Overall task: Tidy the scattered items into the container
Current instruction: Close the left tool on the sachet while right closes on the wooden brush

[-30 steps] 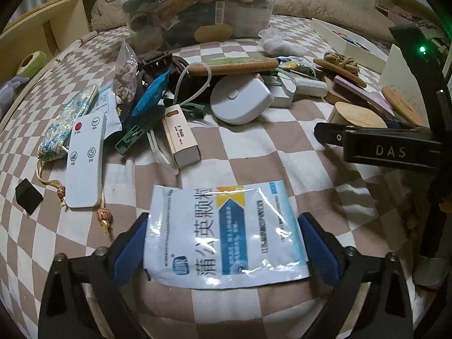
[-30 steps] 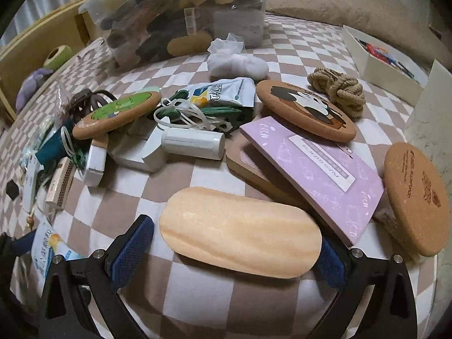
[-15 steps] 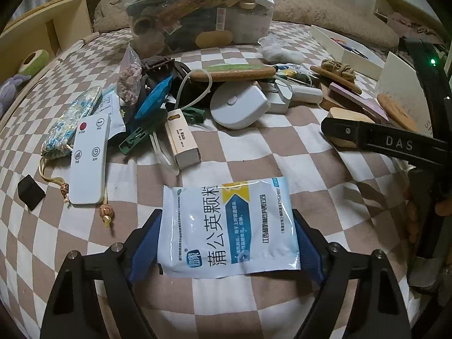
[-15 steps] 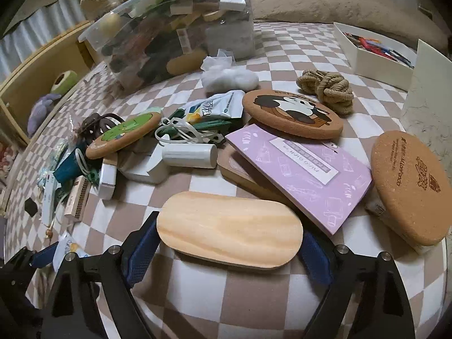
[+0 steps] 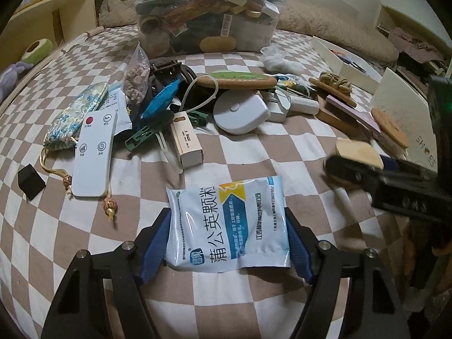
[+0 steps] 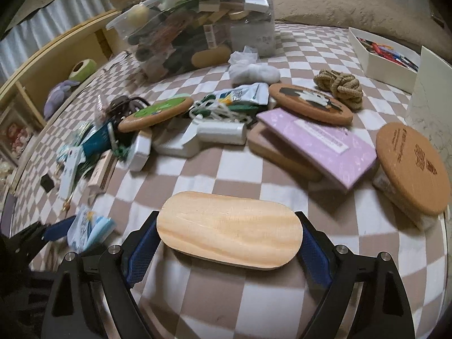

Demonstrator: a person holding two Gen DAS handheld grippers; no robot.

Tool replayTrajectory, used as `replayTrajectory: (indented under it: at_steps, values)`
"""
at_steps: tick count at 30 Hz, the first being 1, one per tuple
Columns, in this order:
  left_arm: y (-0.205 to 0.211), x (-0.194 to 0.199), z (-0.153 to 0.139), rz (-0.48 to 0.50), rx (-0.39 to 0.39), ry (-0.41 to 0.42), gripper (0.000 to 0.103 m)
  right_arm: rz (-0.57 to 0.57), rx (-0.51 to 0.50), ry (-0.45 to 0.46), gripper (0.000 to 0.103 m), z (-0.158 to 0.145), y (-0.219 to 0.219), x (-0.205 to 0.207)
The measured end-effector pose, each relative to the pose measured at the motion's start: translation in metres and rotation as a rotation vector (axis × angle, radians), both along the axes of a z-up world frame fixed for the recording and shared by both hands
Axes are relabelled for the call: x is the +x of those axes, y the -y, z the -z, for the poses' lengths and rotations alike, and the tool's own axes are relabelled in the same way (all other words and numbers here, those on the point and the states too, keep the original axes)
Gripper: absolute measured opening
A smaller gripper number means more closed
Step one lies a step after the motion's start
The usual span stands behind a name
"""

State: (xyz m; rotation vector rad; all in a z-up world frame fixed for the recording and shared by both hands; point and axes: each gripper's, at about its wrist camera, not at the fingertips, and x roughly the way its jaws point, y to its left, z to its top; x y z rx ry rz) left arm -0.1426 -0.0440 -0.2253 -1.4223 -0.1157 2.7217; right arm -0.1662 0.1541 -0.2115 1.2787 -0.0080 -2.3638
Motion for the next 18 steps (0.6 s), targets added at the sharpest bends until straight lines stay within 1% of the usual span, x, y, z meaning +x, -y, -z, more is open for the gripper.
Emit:
replayTrajectory:
  at_steps: [6, 15, 18]
  values:
    - [0.002, 0.003, -0.001, -0.011, 0.007, -0.007, 0.071, -0.036, 0.048, 0.004, 0.09, 0.0, 0.001, 0.018]
    - [0.003, 0.011, -0.003, -0.018, 0.021, -0.009, 0.069, -0.007, 0.02, 0.014, 0.09, -0.002, -0.008, 0.042]
    - [0.001, 0.015, -0.004, -0.017, 0.006, -0.009, 0.069, 0.001, 0.017, 0.026, 0.09, 0.0, -0.008, 0.05]
